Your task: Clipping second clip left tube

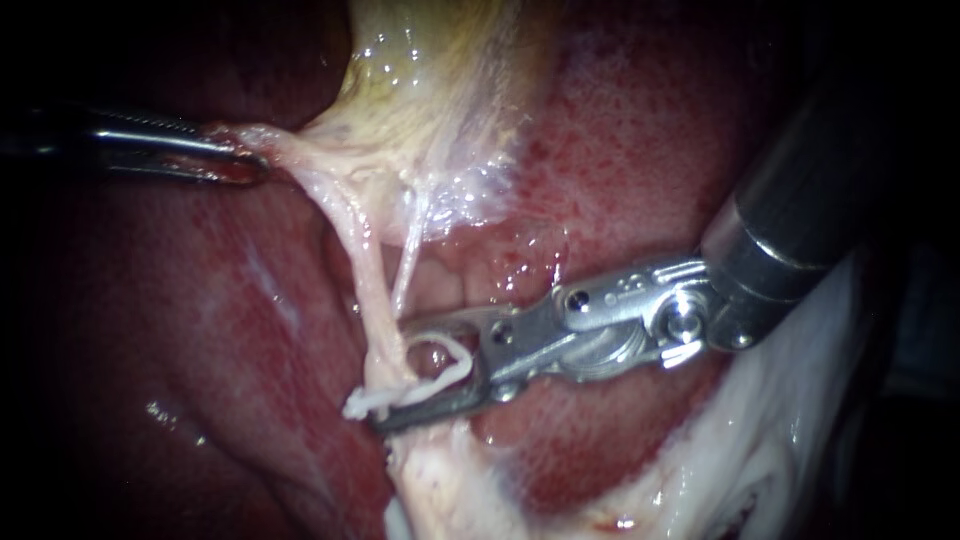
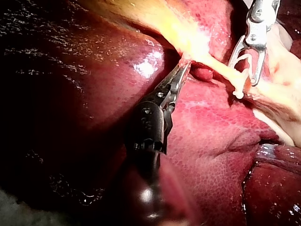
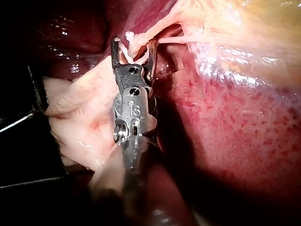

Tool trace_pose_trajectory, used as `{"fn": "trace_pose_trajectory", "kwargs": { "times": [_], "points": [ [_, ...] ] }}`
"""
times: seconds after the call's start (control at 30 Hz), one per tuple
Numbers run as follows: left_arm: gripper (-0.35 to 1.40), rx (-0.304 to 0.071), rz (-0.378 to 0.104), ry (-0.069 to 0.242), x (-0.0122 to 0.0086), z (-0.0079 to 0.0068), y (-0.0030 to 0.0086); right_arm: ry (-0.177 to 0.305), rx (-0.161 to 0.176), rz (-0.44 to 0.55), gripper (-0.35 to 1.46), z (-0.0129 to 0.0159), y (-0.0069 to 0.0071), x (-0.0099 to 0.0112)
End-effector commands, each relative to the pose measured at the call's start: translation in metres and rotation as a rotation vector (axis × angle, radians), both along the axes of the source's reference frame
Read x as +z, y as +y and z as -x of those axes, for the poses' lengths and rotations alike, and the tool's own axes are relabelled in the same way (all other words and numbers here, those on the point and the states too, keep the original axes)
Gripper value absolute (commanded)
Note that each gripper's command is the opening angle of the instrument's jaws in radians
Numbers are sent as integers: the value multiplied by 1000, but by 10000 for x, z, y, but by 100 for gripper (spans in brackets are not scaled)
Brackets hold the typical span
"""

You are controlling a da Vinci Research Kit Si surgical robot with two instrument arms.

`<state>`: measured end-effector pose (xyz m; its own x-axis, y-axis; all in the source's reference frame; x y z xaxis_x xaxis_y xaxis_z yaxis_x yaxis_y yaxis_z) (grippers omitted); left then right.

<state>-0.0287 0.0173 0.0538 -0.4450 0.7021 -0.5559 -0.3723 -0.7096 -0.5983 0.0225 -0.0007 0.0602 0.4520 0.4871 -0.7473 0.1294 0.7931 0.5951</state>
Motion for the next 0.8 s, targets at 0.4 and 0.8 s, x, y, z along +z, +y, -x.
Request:
{"fn": "trace_pose_trajectory", "kwargs": {
  "times": [0.4, 0.8],
  "points": [
    [-35, 2, -1, -1, -1, -3, 1, -17, 39, -3, 46, 37, 16, -11],
    [-35, 2, -1, -2, -1, -4, 1, -24, 53, -37, 46, 68, 27, -21]
  ]
}}
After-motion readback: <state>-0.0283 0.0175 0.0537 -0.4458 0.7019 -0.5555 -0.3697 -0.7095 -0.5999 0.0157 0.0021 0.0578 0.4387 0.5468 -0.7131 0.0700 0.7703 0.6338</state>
